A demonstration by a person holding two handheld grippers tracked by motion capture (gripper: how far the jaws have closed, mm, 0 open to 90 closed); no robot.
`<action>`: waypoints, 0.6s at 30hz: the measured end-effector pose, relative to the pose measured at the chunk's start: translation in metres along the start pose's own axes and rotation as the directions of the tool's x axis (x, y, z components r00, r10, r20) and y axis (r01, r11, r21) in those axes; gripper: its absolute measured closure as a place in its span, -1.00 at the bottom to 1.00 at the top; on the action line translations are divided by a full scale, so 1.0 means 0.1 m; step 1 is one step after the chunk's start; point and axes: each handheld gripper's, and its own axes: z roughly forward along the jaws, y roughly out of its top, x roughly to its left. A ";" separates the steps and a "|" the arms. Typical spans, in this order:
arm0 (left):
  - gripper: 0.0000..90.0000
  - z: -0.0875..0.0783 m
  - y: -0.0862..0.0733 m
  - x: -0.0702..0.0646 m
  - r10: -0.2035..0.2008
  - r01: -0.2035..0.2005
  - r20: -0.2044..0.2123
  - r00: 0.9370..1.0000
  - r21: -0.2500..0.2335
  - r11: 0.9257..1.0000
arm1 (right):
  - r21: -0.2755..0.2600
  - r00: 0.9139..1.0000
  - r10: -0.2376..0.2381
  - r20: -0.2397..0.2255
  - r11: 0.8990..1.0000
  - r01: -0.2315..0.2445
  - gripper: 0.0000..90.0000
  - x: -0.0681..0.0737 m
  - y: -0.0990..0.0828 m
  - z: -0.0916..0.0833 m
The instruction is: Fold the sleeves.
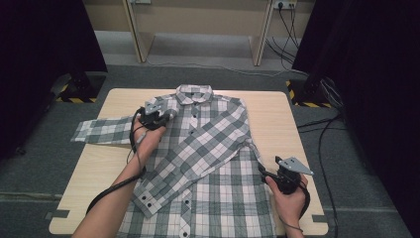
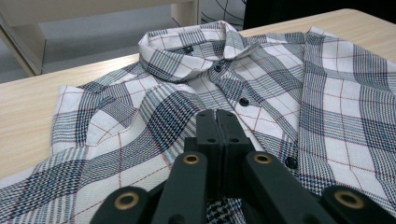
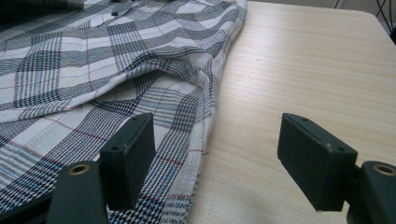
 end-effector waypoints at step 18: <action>-0.24 0.07 0.06 -0.10 0.031 -0.029 0.085 0.996 -0.013 0.999 | 0.002 1.000 -0.006 -0.001 1.000 0.006 -0.37 0.00 0.00 0.00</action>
